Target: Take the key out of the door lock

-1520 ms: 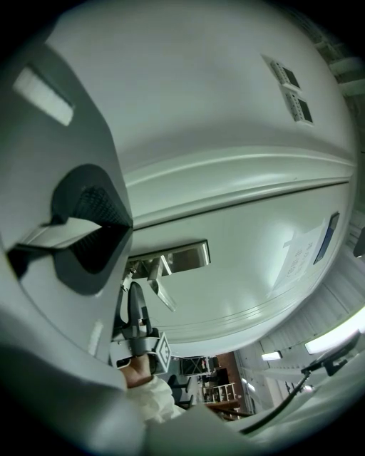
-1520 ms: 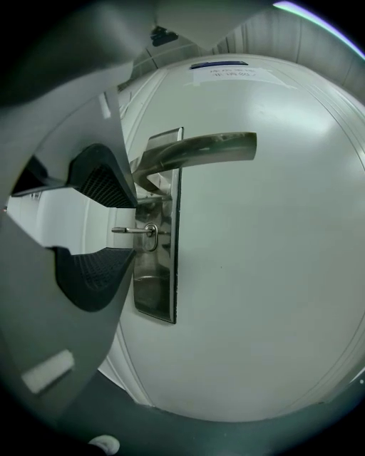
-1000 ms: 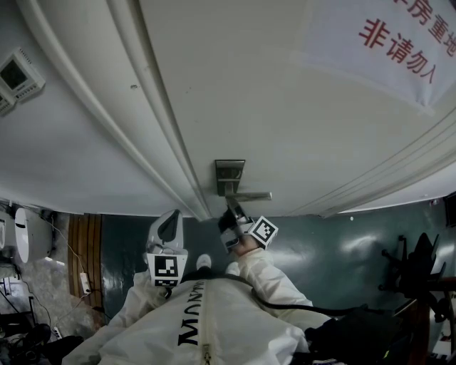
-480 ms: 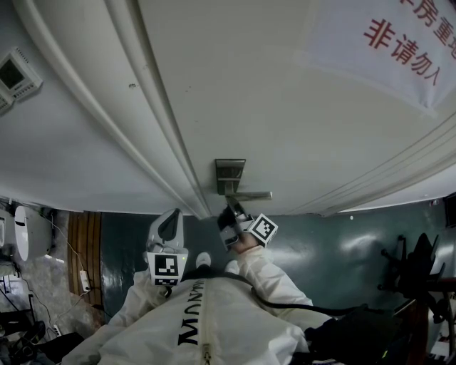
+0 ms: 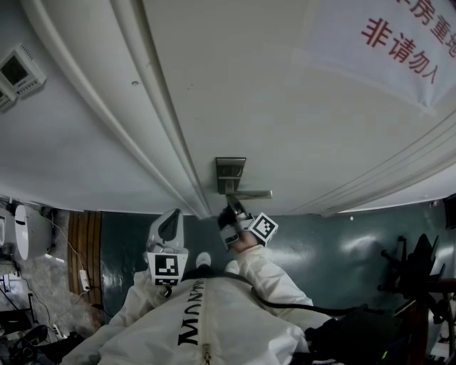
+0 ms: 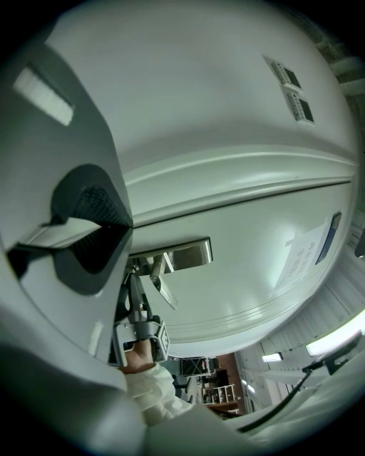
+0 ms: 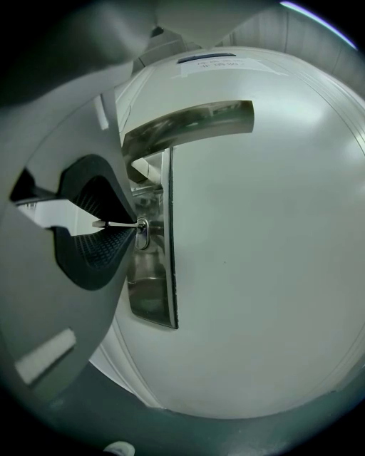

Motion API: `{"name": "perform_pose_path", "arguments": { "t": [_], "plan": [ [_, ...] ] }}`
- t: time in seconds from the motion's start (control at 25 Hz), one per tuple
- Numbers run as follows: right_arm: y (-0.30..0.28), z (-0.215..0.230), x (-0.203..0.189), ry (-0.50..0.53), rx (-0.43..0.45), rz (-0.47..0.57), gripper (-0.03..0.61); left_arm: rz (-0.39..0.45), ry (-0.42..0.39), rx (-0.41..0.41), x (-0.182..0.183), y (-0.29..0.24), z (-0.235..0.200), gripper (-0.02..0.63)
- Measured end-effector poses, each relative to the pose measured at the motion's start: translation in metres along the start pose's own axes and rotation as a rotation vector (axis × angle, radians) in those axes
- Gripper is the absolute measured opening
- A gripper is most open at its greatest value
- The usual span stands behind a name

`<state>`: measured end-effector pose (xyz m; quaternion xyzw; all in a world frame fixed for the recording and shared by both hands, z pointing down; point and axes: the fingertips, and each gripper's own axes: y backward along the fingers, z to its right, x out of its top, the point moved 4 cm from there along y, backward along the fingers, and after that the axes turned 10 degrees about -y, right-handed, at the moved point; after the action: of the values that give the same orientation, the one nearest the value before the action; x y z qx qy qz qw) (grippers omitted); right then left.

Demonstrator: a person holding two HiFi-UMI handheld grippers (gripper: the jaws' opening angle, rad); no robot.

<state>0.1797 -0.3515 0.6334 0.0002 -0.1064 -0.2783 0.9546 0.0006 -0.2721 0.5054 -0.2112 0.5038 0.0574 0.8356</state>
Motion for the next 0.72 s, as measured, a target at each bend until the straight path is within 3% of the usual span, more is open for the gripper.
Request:
{"name": "perform_pose_path", "arguments": {
  "t": [0.52,0.72],
  "plan": [
    [0.023,0.002,-0.012,0.073,-0.011,-0.023,0.021,-0.001,0.001,-0.012,-0.003,0.003,0.004,0.000],
    [0.029,-0.002,-0.014,0.178,-0.068,-0.040,0.021,0.008,-0.007,-0.036,0.000,0.002,0.012,0.000]
  ]
}}
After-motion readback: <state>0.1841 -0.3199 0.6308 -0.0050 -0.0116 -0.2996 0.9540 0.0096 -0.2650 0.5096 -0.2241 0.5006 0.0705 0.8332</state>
